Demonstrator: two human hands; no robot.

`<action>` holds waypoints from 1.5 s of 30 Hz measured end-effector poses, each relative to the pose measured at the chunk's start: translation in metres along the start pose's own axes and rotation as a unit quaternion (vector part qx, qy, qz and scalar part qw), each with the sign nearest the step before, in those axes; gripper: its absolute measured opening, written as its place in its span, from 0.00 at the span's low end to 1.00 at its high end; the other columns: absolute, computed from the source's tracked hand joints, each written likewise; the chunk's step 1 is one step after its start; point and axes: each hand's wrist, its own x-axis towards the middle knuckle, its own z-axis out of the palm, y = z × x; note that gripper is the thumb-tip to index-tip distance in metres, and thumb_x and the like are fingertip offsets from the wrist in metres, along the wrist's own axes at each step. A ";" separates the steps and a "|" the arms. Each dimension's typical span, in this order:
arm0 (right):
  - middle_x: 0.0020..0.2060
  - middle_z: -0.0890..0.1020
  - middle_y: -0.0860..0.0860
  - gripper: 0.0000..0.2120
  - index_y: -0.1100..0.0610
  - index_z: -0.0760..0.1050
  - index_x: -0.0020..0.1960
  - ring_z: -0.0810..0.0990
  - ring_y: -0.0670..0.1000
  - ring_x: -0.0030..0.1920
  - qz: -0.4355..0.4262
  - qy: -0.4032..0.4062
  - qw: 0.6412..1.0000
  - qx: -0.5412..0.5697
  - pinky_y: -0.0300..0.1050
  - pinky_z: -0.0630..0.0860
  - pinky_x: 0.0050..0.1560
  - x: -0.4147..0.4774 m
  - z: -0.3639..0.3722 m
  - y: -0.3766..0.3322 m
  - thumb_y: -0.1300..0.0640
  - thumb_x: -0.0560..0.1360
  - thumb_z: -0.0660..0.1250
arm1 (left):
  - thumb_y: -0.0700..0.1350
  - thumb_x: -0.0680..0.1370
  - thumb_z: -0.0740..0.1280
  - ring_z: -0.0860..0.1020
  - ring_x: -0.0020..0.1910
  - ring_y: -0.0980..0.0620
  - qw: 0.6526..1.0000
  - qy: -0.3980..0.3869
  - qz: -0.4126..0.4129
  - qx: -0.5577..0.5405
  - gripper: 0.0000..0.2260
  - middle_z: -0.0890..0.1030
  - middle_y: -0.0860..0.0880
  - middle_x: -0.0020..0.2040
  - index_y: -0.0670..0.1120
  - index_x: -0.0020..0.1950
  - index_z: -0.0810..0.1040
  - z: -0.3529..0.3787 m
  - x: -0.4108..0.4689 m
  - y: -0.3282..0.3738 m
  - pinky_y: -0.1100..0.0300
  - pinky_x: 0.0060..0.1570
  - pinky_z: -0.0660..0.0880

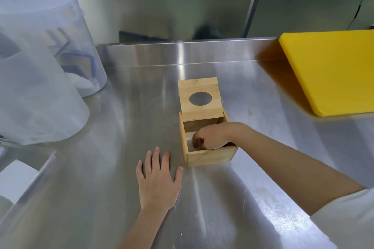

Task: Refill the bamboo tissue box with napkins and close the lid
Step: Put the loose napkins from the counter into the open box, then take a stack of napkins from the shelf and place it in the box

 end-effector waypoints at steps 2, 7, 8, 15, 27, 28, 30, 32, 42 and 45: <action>0.64 0.76 0.53 0.19 0.53 0.69 0.67 0.75 0.56 0.61 -0.007 0.007 1.000 0.003 0.48 0.74 0.59 -0.003 -0.001 -0.001 0.61 0.77 0.55 | 0.61 0.74 0.48 0.66 0.70 0.42 1.000 0.003 0.002 -0.006 0.27 0.73 0.44 0.68 0.49 0.64 0.72 -0.001 -0.001 0.000 0.42 0.67 0.62; 0.61 0.76 0.52 0.20 0.54 0.66 0.69 0.75 0.54 0.56 -0.027 0.062 0.998 -0.011 0.49 0.75 0.56 -0.014 -0.003 -0.001 0.55 0.77 0.58 | 0.63 0.73 0.42 0.57 0.74 0.45 0.999 -0.025 0.002 -0.026 0.31 0.64 0.46 0.74 0.51 0.69 0.66 -0.007 -0.002 0.002 0.46 0.71 0.51; 0.58 0.76 0.51 0.20 0.54 0.66 0.68 0.75 0.53 0.53 -0.032 0.066 0.997 -0.013 0.46 0.75 0.53 -0.018 -0.005 -0.001 0.54 0.77 0.58 | 0.63 0.73 0.43 0.55 0.75 0.46 0.999 -0.035 -0.001 -0.029 0.31 0.62 0.47 0.75 0.51 0.70 0.64 -0.009 -0.002 0.002 0.47 0.71 0.49; 0.56 0.75 0.45 0.19 0.50 0.66 0.68 0.75 0.49 0.56 -0.082 0.158 0.983 0.039 0.46 0.74 0.59 -0.067 -0.049 0.006 0.49 0.77 0.60 | 0.57 0.76 0.59 0.72 0.64 0.45 0.972 -0.190 -0.037 -0.131 0.21 0.75 0.46 0.66 0.49 0.66 0.69 -0.068 0.042 -0.003 0.53 0.63 0.68; 0.43 0.82 0.48 0.09 0.53 0.75 0.56 0.81 0.45 0.40 -0.117 0.402 0.895 0.152 0.36 0.74 0.40 -0.112 -0.197 0.052 0.55 0.76 0.64 | 0.53 0.75 0.65 0.75 0.58 0.54 0.949 -0.147 0.130 -0.245 0.18 0.77 0.53 0.59 0.50 0.64 0.73 -0.294 0.195 0.042 0.63 0.55 0.70; 0.43 0.83 0.49 0.07 0.53 0.76 0.54 0.82 0.46 0.39 -0.125 0.426 0.880 0.170 0.35 0.75 0.39 -0.112 -0.210 0.058 0.57 0.76 0.64 | 0.50 0.75 0.66 0.78 0.56 0.53 0.939 -0.083 0.138 -0.303 0.13 0.80 0.52 0.54 0.49 0.59 0.76 -0.302 0.211 0.046 0.63 0.54 0.71; 0.41 0.83 0.50 0.05 0.52 0.76 0.51 0.81 0.46 0.38 -0.136 0.472 0.851 0.187 0.32 0.74 0.35 -0.110 -0.237 0.069 0.58 0.77 0.62 | 0.47 0.76 0.66 0.79 0.52 0.51 0.912 0.072 0.145 -0.378 0.03 0.81 0.52 0.48 0.52 0.48 0.78 -0.317 0.245 0.056 0.59 0.53 0.71; 0.40 0.82 0.50 0.06 0.53 0.76 0.50 0.80 0.46 0.37 -0.138 0.508 0.826 0.201 0.30 0.72 0.32 -0.103 -0.264 0.081 0.59 0.77 0.61 | 0.45 0.76 0.65 0.79 0.47 0.50 0.873 0.162 0.131 -0.441 0.05 0.82 0.50 0.44 0.53 0.41 0.78 -0.329 0.275 0.069 0.55 0.53 0.73; 0.36 0.80 0.55 0.09 0.56 0.72 0.58 0.76 0.51 0.29 -0.136 0.544 0.708 0.429 0.41 0.71 0.27 0.011 -0.362 0.140 0.56 0.79 0.60 | 0.43 0.77 0.63 0.78 0.41 0.51 0.824 0.185 0.072 -0.531 0.07 0.80 0.47 0.43 0.51 0.40 0.75 -0.294 0.417 0.124 0.58 0.45 0.73; 0.41 0.82 0.58 0.21 0.51 0.65 0.68 0.77 0.51 0.29 -0.128 0.502 0.688 0.509 0.40 0.72 0.24 0.049 -0.374 0.153 0.47 0.78 0.59 | 0.55 0.77 0.60 0.74 0.58 0.50 0.818 0.093 0.052 -0.565 0.08 0.76 0.51 0.56 0.52 0.50 0.73 -0.274 0.444 0.136 0.53 0.61 0.69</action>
